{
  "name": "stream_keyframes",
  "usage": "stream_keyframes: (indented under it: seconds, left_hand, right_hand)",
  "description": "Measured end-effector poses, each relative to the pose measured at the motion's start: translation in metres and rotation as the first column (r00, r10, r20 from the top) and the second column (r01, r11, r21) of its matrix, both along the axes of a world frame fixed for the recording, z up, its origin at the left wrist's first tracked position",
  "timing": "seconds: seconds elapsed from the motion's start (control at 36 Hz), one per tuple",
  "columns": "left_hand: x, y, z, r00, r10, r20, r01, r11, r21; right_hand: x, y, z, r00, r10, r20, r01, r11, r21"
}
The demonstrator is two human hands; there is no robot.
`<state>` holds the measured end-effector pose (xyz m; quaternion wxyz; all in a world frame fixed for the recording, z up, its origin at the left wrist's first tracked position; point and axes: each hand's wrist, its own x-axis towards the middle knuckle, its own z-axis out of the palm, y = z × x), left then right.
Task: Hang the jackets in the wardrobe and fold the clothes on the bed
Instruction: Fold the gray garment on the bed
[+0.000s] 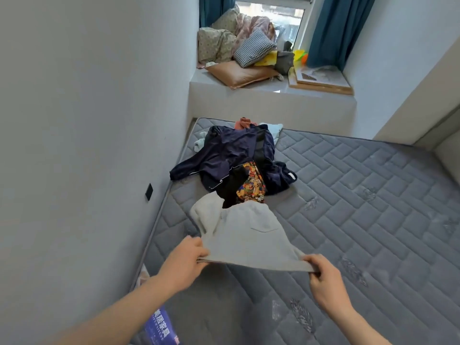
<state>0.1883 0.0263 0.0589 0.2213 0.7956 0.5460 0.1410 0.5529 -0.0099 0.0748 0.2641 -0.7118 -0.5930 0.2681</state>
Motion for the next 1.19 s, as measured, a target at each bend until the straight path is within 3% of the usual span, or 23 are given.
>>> stream_keyframes:
  seconds: [0.08,0.19,0.33,0.42,0.47,0.53,0.58,0.67,0.81,0.94,1.03,1.11,1.19]
  left_hand:
    - [0.012,-0.017,-0.068,0.986,-0.056,-0.155,0.038,0.993,-0.112]
    - [0.033,-0.048,-0.151,0.925,-0.204,-0.320,0.032,0.882,-0.470]
    - [0.059,-0.075,-0.212,0.868,-0.310,-0.389,-0.081,0.683,-0.726]
    - [0.062,-0.082,-0.237,0.866,-0.326,-0.379,-0.115,0.607,-0.786]
    - [0.060,-0.073,-0.252,0.898,-0.236,-0.372,-0.169,0.596,-0.785]
    - [0.055,-0.052,-0.268,0.928,-0.068,-0.366,-0.242,0.638,-0.731]
    - [0.049,-0.020,-0.287,0.935,0.090,-0.342,-0.302,0.705,-0.641]
    - [0.040,0.038,-0.309,0.899,0.327,-0.292,-0.435,0.749,-0.499]
    - [0.018,0.127,-0.337,0.717,0.652,-0.247,-0.688,0.605,-0.400]
    - [-0.002,0.149,-0.363,0.718,0.651,-0.246,-0.664,0.537,-0.520]
    - [-0.006,0.140,-0.368,0.734,0.645,-0.213,-0.666,0.624,-0.409]
    - [-0.012,0.116,-0.357,0.739,0.668,-0.088,-0.664,0.698,-0.268]
    - [-0.027,0.078,-0.340,0.778,0.628,-0.022,-0.627,0.774,-0.083]
  right_hand:
    - [0.006,-0.012,-0.065,0.999,0.015,0.030,-0.011,0.991,-0.130]
    - [0.019,-0.031,-0.155,0.996,0.060,0.063,-0.030,0.920,-0.391]
    - [0.022,-0.049,-0.235,0.976,0.216,0.000,-0.130,0.590,-0.797]
    - [0.016,-0.059,-0.268,0.961,0.276,-0.017,-0.142,0.442,-0.886]
    - [0.010,-0.053,-0.280,0.956,0.293,-0.031,-0.148,0.384,-0.912]
    - [0.008,-0.037,-0.293,0.949,0.314,-0.028,-0.163,0.412,-0.897]
    - [0.010,-0.014,-0.311,0.957,0.289,0.012,-0.154,0.544,-0.825]
    - [0.008,0.035,-0.329,0.992,0.118,0.047,-0.053,0.726,-0.685]
    - [-0.007,0.118,-0.350,0.991,-0.129,0.024,0.121,0.829,-0.546]
    - [-0.018,0.161,-0.376,0.981,-0.193,0.015,0.171,0.827,-0.536]
    - [-0.022,0.173,-0.385,0.974,-0.226,0.005,0.188,0.798,-0.573]
    - [-0.024,0.179,-0.389,0.967,-0.252,0.031,0.219,0.764,-0.607]
    - [-0.024,0.180,-0.388,0.962,-0.269,0.044,0.248,0.798,-0.548]
